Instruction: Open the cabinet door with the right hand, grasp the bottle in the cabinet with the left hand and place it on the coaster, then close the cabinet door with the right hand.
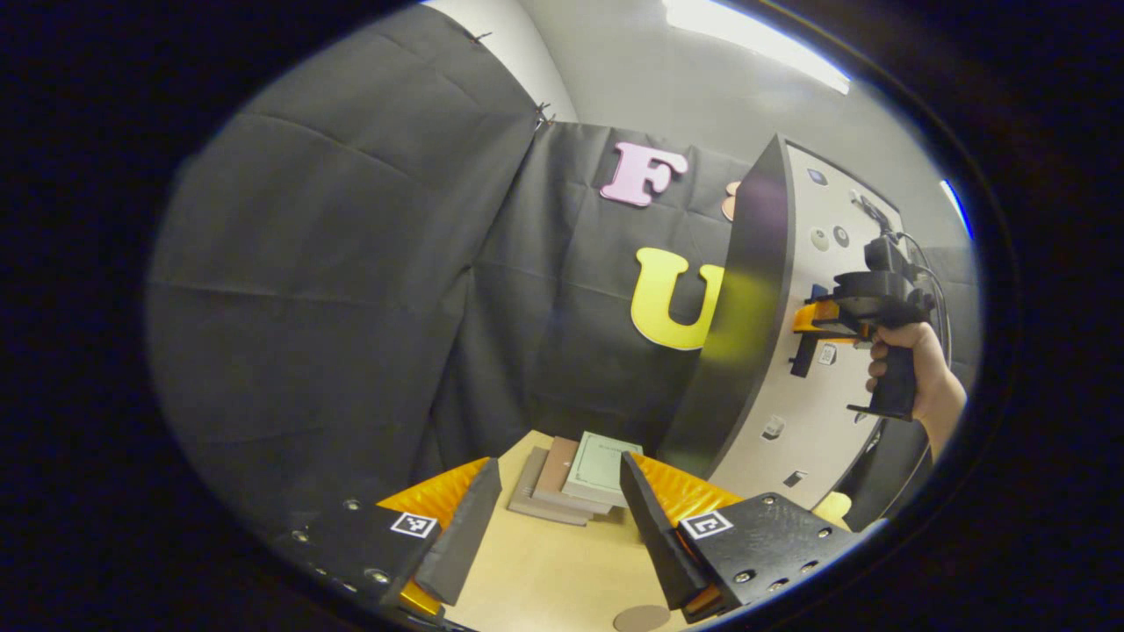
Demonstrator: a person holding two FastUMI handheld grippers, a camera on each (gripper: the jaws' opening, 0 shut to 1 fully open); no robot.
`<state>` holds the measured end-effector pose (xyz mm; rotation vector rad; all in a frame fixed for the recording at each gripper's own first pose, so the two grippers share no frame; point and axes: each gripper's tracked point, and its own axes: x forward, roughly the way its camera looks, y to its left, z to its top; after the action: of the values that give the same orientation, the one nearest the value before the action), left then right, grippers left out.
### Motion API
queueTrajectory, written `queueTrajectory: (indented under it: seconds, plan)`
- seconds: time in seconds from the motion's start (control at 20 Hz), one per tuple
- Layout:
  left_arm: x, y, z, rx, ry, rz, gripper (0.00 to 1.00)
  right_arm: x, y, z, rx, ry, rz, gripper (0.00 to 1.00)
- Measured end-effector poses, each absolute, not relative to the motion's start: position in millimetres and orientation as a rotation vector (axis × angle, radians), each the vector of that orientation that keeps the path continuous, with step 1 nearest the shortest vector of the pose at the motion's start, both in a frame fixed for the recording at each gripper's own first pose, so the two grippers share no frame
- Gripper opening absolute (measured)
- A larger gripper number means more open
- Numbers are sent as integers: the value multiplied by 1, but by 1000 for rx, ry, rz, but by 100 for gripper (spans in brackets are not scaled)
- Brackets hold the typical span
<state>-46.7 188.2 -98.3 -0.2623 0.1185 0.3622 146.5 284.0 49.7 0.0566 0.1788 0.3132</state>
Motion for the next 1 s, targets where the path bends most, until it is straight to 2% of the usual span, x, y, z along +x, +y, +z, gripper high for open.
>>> queueTrajectory:
  seconds: [0.1, 0.15, 0.25, 0.4, 0.6, 0.65, 0.7, 0.8, 0.85, 0.9, 0.95, 1.0]
  plan:
    - [-49, 189, -99, -241, 125, 365, 84, 147, 283, 49, 68, 184, 312, 33]
    - [-49, 188, -102, -234, 131, 365, 82, 147, 284, 50, 60, 181, 323, 24]
    - [-52, 184, -104, -232, 140, 361, 84, 145, 284, 49, 53, 177, 349, 25]
    - [-52, 176, -109, -227, 152, 349, 82, 143, 284, 49, 38, 185, 380, 13]
    - [-50, 165, -100, -183, 139, 327, 84, 137, 282, 50, 21, 187, 410, 13]
    - [-50, 161, -98, -167, 135, 320, 84, 134, 283, 50, 20, 181, 415, 10]
    - [-50, 158, -96, -146, 132, 315, 84, 131, 282, 51, 22, 178, 422, 13]
    - [-50, 150, -93, -92, 129, 305, 82, 126, 281, 51, 25, 175, 438, 10]
    - [-53, 145, -93, -61, 133, 298, 82, 121, 280, 52, 23, 174, 446, 13]
    - [-55, 137, -91, -31, 135, 288, 84, 117, 278, 52, 14, 177, 457, 10]
    - [-58, 129, -88, -3, 132, 280, 82, 112, 277, 52, 6, 177, 470, 10]
    - [-60, 122, -85, 19, 122, 271, 84, 112, 276, 51, 1, 179, 487, 10]
